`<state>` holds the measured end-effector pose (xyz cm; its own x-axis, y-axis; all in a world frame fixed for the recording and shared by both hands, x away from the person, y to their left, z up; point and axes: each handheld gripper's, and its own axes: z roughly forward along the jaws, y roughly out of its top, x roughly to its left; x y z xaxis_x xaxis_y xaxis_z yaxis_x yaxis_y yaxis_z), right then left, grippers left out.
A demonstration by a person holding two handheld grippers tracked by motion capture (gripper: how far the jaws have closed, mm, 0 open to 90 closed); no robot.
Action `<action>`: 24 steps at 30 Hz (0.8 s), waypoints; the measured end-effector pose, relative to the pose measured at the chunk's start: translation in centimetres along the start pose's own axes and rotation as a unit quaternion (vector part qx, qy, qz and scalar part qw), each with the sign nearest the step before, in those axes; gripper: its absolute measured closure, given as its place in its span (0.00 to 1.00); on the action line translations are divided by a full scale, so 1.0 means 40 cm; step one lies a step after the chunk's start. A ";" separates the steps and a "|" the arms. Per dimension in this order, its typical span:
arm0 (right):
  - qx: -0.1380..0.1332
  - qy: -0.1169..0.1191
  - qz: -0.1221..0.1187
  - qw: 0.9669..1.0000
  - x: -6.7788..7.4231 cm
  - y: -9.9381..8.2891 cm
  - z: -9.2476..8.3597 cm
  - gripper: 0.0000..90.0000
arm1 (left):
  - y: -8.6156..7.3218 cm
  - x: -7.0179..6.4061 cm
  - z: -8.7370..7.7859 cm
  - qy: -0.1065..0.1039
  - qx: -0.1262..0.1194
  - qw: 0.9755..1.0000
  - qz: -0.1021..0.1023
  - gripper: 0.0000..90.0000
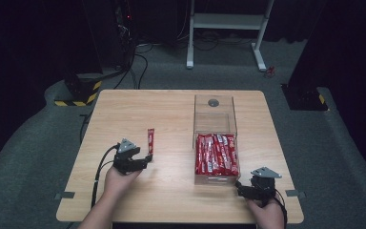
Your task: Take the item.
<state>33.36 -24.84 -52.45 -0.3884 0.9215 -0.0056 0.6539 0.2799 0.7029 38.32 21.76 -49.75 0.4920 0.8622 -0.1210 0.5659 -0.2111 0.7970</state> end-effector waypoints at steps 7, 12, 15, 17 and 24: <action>0.000 0.000 0.000 1.000 0.000 0.000 0.000 0.12 | -0.031 -0.001 -0.033 0.001 0.004 1.000 0.006 0.36; 0.001 0.000 0.001 1.000 0.000 0.000 0.000 0.13 | -0.062 0.001 -0.055 0.000 0.015 1.000 0.008 0.36; 0.001 0.001 0.000 1.000 0.000 0.000 -0.001 0.13 | -0.087 0.004 -0.068 0.002 0.026 1.000 0.014 0.36; 0.001 0.001 0.000 1.000 0.001 0.000 -0.001 0.13 | -0.106 0.007 -0.077 0.003 0.033 0.999 0.015 0.35; 0.001 0.000 -0.001 1.000 0.001 -0.001 -0.001 0.13 | -0.159 0.023 -0.111 0.022 0.057 0.998 0.021 0.35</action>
<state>33.30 -24.83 -52.44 -0.3904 0.9206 -0.0074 0.6537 0.2829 0.7019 32.23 25.95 -52.30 0.4889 0.8701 -0.0619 0.6191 -0.2961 0.7274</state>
